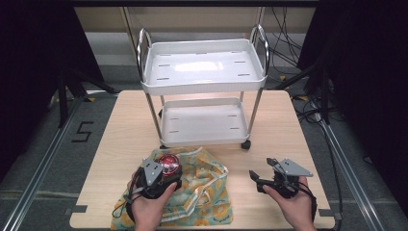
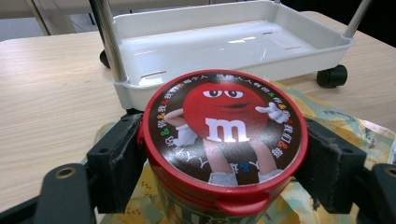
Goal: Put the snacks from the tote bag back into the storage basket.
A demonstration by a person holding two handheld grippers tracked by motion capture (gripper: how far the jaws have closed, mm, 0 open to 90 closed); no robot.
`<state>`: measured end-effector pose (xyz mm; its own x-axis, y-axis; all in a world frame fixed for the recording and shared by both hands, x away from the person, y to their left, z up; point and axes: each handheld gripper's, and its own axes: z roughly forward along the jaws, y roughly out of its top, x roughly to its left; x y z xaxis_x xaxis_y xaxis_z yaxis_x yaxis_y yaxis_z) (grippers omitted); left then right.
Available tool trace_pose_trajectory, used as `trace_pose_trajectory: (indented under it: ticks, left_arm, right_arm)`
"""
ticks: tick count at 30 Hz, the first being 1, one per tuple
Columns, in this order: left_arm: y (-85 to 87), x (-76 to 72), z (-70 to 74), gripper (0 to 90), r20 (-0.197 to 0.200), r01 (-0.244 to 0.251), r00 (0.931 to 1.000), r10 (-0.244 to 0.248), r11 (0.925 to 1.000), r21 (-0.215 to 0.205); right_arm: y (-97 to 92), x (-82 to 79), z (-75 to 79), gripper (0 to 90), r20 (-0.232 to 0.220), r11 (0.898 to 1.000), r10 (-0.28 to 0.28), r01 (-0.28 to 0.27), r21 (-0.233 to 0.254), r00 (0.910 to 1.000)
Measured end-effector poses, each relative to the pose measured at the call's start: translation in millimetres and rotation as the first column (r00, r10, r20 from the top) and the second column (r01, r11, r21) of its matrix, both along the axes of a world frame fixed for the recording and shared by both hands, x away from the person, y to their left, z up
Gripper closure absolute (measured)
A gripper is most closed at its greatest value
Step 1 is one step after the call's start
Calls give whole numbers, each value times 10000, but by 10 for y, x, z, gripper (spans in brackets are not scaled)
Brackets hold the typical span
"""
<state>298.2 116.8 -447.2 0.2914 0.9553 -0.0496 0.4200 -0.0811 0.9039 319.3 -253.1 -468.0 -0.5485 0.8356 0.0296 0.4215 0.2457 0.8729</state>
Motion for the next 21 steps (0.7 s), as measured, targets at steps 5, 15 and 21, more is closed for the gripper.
trace_pose_trajectory:
  ticks: [5, 15, 21]
  left_arm:
    - [-7, 28, 10, 225, 10, -3, 10000, 3, 10000, -88]
    - [-11, 62, 45, 225, 39, -38, 10000, 39, 9999, -134]
    - [-37, 86, 40, 225, 72, -32, 10000, 33, 9998, -172]
  right_arm:
    - [-2, 3, 0, 216, 2, 10000, -22, 22, 41, 10000]
    - [-13, 23, -1, 217, 236, 9997, 182, -179, -139, 9996]
    - [-16, 21, -2, 217, 238, 9997, 182, -178, -178, 9996]
